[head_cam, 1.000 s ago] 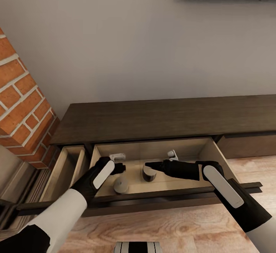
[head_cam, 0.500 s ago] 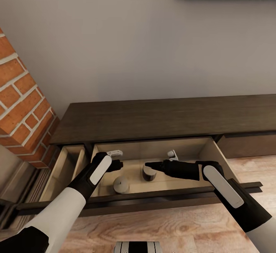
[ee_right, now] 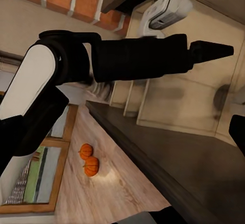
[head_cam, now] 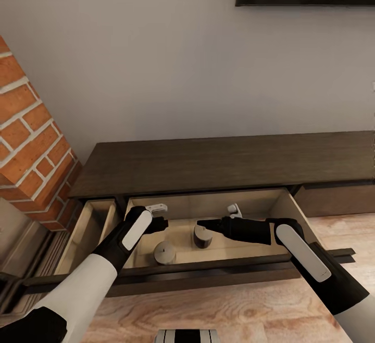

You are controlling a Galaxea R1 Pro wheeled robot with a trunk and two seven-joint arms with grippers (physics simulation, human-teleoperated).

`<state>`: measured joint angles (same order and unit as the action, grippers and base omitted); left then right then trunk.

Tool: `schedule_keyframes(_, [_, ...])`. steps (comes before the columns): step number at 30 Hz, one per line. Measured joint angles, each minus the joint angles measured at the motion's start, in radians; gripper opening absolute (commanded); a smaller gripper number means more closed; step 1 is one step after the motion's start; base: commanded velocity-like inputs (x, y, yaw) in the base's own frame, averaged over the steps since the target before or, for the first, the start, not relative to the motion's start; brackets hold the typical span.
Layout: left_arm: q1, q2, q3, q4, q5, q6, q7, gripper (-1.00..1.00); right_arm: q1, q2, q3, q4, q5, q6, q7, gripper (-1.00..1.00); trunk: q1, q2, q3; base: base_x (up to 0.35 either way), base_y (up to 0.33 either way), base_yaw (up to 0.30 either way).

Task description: Place each of the two pumpkins and all three candles from the living room inside a cabinet in the living room (use any cabinet), then make sure every cabinet is closed, and position the cauldron so it is next to a table in the living room.

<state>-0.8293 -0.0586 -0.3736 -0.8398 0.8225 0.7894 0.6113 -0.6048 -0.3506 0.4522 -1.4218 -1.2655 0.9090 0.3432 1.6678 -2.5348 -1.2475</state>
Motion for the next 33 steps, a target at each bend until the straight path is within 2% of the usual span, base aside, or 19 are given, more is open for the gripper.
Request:
schedule_keyframes(11, [0.000, 0.000, 0.001, 0.038, 0.016, 0.000, 0.001, 1.00, 0.000, 0.000, 0.001, 0.000, 0.000, 0.000, -0.001, 1.00, -0.005, 0.003, 0.043, 0.000, 0.000, 0.000])
schedule_keyframes(20, [0.000, 0.000, 0.065, 0.039, 0.022, 0.002, -0.002, 1.00, 0.000, 0.000, 0.001, 0.001, 0.000, 0.000, -0.002, 1.00, -0.009, 0.005, 0.077, -0.044, 0.000, 0.000])
schedule_keyframes(33, [0.000, -0.007, 0.072, 0.054, 0.023, 0.002, -0.006, 1.00, 0.000, 0.000, 0.001, 0.001, -0.002, 0.000, -0.003, 1.00, -0.014, 0.008, 0.128, -0.168, 0.000, 0.000])
